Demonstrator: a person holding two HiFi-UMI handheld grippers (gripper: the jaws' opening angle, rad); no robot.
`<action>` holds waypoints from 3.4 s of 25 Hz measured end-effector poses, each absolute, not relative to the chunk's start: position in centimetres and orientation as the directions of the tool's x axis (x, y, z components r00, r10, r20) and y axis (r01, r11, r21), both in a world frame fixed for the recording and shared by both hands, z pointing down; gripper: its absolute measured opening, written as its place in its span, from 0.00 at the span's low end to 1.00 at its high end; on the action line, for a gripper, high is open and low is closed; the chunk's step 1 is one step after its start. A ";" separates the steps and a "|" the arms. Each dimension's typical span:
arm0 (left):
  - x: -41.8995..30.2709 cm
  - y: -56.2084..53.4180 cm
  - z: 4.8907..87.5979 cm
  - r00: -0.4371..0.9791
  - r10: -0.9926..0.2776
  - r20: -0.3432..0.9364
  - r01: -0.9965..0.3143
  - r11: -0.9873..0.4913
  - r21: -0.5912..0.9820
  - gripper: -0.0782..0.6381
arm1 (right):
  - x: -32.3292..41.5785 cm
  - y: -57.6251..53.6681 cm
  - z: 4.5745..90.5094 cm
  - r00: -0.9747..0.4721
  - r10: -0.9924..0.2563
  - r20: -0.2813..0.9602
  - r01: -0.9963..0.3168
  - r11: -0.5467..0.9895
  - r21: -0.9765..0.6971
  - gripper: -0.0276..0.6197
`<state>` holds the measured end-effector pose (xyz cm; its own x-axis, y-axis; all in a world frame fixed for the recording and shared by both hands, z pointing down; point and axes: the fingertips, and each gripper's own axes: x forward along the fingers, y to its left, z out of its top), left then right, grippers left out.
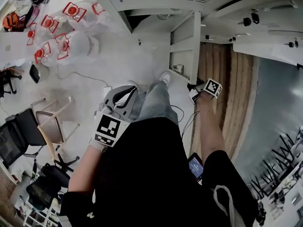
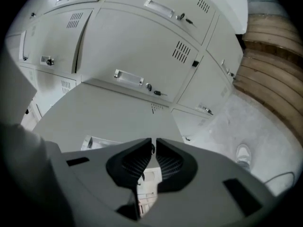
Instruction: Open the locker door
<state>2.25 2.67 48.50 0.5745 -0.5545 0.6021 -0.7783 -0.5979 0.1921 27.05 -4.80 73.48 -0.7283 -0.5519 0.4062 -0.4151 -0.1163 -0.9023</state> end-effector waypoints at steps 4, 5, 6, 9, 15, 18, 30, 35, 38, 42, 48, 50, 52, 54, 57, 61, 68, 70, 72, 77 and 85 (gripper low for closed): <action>4.9 1.3 47.7 0.604 -0.541 0.585 -0.752 -0.630 0.194 0.14 | 32.1 -4.9 72.2 -0.675 -0.593 0.438 -0.456 -0.132 -0.880 0.11; 5.5 0.9 47.4 0.612 -0.538 0.580 -0.745 -0.639 0.194 0.14 | 33.1 -5.1 71.2 -0.663 -0.610 0.434 -0.461 -0.125 -0.879 0.11; 6.2 0.6 47.1 0.621 -0.534 0.574 -0.737 -0.647 0.195 0.14 | 34.0 -5.4 70.1 -0.654 -0.628 0.423 -0.458 -0.117 -0.881 0.11; 7.8 -0.3 46.3 0.642 -0.527 0.557 -0.719 -0.666 0.200 0.14 | 36.0 -6.1 66.3 -0.636 -0.669 0.383 -0.434 -0.100 -0.895 0.11; 9.6 -2.4 44.5 0.659 -0.538 0.526 -0.713 -0.669 0.209 0.14 | 36.0 -8.7 56.2 -0.666 -0.689 0.286 -0.428 0.039 -0.903 0.11; 9.7 -3.6 42.8 0.664 -0.562 0.493 -0.717 -0.666 0.207 0.14 | 34.5 -9.7 50.8 -0.686 -0.685 0.246 -0.448 0.131 -0.884 0.11; 7.2 -7.3 34.4 0.675 -0.658 0.334 -0.732 -0.655 0.189 0.14 | 20.2 -11.0 33.8 -0.782 -0.604 0.154 -0.536 0.525 -0.661 0.11; 6.1 -7.8 31.7 0.683 -0.677 0.272 -0.727 -0.664 0.172 0.14 | 15.8 -10.9 30.6 -0.754 -0.641 0.140 -0.630 0.647 -0.429 0.11; 5.6 -7.8 30.8 0.684 -0.685 0.251 -0.727 -0.666 0.163 0.14 | 14.0 -10.5 29.4 -0.731 -0.667 0.144 -0.679 0.691 -0.248 0.11; 4.7 -7.9 29.7 0.680 -0.706 0.197 -0.733 -0.660 0.162 0.14 | 12.4 -9.8 28.6 -0.705 -0.694 0.146 -0.708 0.701 -0.085 0.11; 3.9 -7.7 29.2 0.683 -0.713 0.158 -0.731 -0.665 0.156 0.14 | 11.2 -9.3 29.0 -0.702 -0.694 0.160 -0.706 0.708 -0.025 0.11; 3.5 -7.6 29.1 0.682 -0.715 0.152 -0.731 -0.663 0.161 0.14 | 10.9 -9.1 29.1 -0.701 -0.692 0.170 -0.705 0.708 -0.025 0.11; 3.1 -7.4 29.2 0.681 -0.716 0.154 -0.732 -0.662 0.160 0.14 | 10.5 -9.0 29.2 -0.701 -0.690 0.178 -0.704 0.709 -0.025 0.11; 2.7 -7.4 29.2 0.677 -0.720 0.153 -0.736 -0.659 0.156 0.14 | 10.2 -8.9 29.3 -0.705 -0.685 0.183 -0.700 0.714 -0.022 0.11; 2.2 -7.4 29.2 0.670 -0.728 0.146 -0.742 -0.651 0.157 0.14 | 9.6 -8.6 29.3 -0.712 -0.676 0.187 -0.690 0.724 -0.010 0.11; 2.1 -7.1 29.2 0.674 -0.725 0.142 -0.738 -0.657 0.151 0.14 | 9.1 -8.0 29.4 -0.712 -0.676 0.190 -0.688 0.725 -0.001 0.11; 2.5 -6.7 29.2 0.683 -0.716 0.146 -0.731 -0.667 0.144 0.14 | 9.2 -7.3 29.8 -0.708 -0.678 0.198 -0.694 0.720 -0.012 0.11; 2.6 -6.6 29.2 0.684 -0.714 0.148 -0.730 -0.669 0.141 0.14 | 9.5 -7.2 30.2 -0.701 -0.683 0.207 -0.700 0.714 -0.016 0.11; 2.7 -6.5 29.3 0.684 -0.714 0.151 -0.730 -0.669 0.141 0.14 | 9.7 -7.0 30.4 -0.699 -0.683 0.213 -0.702 0.712 -0.020 0.11; 2.8 -6.3 29.4 0.682 -0.715 0.153 -0.731 -0.664 0.155 0.14 | 10.0 -6.9 30.2 -0.696 -0.688 0.205 -0.706 0.708 -0.020 0.11; 3.1 -5.9 29.7 0.676 -0.719 0.162 -0.737 -0.659 0.153 0.14 | 10.7 -6.6 30.4 -0.692 -0.691 0.207 -0.709 0.704 -0.020 0.11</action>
